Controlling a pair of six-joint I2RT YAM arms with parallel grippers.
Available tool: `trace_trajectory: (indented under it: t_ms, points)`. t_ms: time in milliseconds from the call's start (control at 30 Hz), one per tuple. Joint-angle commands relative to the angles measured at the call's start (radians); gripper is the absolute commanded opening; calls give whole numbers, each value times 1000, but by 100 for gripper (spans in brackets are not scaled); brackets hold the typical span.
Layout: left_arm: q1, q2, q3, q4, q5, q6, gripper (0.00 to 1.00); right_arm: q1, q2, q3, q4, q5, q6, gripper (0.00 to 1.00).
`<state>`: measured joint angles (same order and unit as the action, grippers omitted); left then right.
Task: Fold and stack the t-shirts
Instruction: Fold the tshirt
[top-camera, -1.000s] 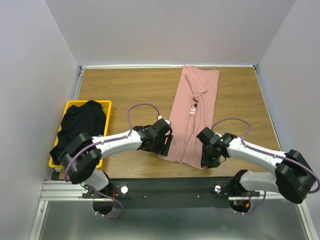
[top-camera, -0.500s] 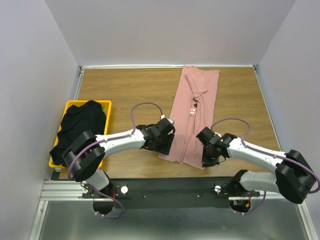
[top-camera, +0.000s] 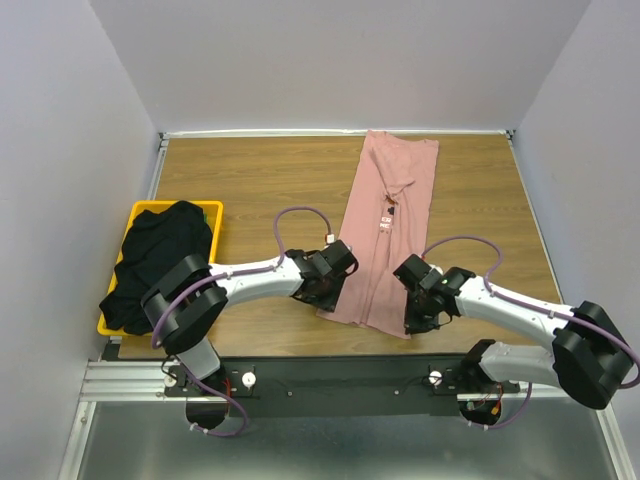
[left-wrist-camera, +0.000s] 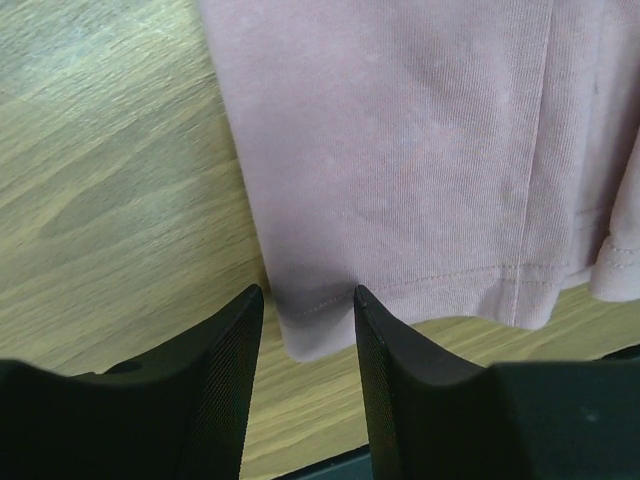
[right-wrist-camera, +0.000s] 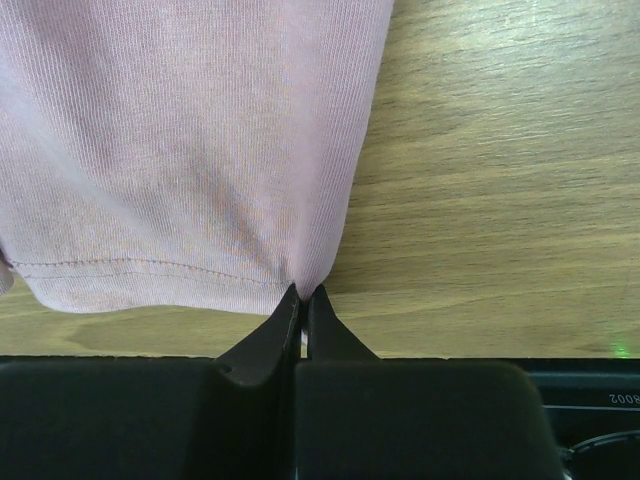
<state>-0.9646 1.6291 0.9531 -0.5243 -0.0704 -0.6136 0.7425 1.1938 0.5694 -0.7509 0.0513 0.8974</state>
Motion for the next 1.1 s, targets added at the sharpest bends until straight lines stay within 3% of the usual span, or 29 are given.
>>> trace_trajectory:
  t_ms: [0, 233, 367, 400, 467, 833, 933, 1067]
  points:
    - [-19, 37, 29, -37, -40, -3, 50, 0, -14, -23, -18, 39, -9, 6]
    - [-42, 48, 16, -49, -43, -17, 46, -2, -26, -22, -18, 39, -8, 5]
    - [-45, 45, 1, -55, -42, -21, 22, 0, -34, -16, -21, 35, -24, 3]
    - [-48, 35, -8, -60, -39, -25, 8, 0, -39, -8, -22, 30, -34, 2]
    - [-59, 17, -22, -72, -39, -38, 0, 0, -46, 0, -33, 24, -43, 1]
    - [-224, -258, -195, -135, 92, -239, 0, 43, -129, 76, -271, -171, -86, 1]
    - [-209, -296, -168, -94, 84, -210, 0, 41, -135, 136, -280, -92, -89, 1]
    - [-80, -262, -88, -10, 83, -92, 0, 38, -59, 294, -285, 103, -104, 1]
